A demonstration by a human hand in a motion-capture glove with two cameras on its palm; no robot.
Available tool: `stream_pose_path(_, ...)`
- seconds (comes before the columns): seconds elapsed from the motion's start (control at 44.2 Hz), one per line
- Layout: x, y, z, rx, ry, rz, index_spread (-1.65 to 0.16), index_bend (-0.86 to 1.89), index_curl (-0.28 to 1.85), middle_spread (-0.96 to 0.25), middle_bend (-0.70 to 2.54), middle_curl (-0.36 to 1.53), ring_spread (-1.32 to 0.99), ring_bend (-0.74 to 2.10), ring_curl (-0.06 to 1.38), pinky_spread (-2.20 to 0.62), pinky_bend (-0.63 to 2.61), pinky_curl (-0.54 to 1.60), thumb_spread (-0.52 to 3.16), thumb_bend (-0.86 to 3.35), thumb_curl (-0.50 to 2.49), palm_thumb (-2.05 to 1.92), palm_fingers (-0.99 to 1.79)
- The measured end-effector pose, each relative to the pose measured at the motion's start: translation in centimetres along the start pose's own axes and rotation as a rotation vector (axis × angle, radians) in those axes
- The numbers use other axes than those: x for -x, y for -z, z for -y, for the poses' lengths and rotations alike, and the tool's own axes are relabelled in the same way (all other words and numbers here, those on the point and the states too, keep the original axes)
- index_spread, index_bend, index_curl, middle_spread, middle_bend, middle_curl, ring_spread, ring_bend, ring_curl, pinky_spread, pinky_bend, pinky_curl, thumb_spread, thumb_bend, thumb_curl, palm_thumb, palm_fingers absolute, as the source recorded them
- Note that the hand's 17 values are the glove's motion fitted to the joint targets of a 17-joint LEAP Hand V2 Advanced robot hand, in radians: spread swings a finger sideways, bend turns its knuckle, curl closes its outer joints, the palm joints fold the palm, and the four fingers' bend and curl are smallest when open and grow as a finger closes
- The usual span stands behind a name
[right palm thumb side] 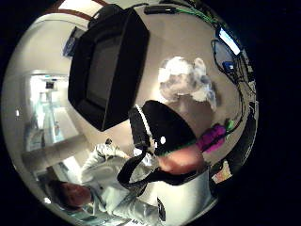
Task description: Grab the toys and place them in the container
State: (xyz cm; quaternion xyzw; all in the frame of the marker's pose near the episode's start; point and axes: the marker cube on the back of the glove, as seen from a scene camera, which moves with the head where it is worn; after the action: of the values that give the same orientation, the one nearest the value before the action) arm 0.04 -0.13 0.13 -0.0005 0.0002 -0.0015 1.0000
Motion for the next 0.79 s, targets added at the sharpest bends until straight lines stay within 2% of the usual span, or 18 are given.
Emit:
stream_pose_path(0.136,-0.2,-0.8,0.8,0.008,0.006,0.013,-0.18,0.05,0.01,-0.01,0.16,0.06,-0.05,0.25,0.06,0.01,0.74,0.20,0.81,0.02,0.03,0.01,-0.09)
stream_pose_path(0.317,-0.4,-1.2,1.7,0.011,0.012,0.025,-0.22,0.07,0.04,-0.01,0.17,0.11,-0.07,0.30,0.11,0.01,0.81,0.26,1.12,0.00,0.08,-0.01,-0.14)
stream_pose_path(0.52,-0.4,-2.9,3.4,0.016,0.020,0.065,-0.23,0.08,0.08,-0.01,0.17,0.16,-0.08,0.32,0.15,0.01,0.83,0.28,1.28,-0.01,0.12,-0.02,-0.16)
stream_pose_path(0.792,1.4,-12.1,4.8,0.127,0.039,0.173,-0.27,0.12,0.11,-0.01,0.14,0.20,-0.06,0.26,0.17,0.03,0.90,0.32,1.22,-0.03,0.17,-0.03,-0.15)
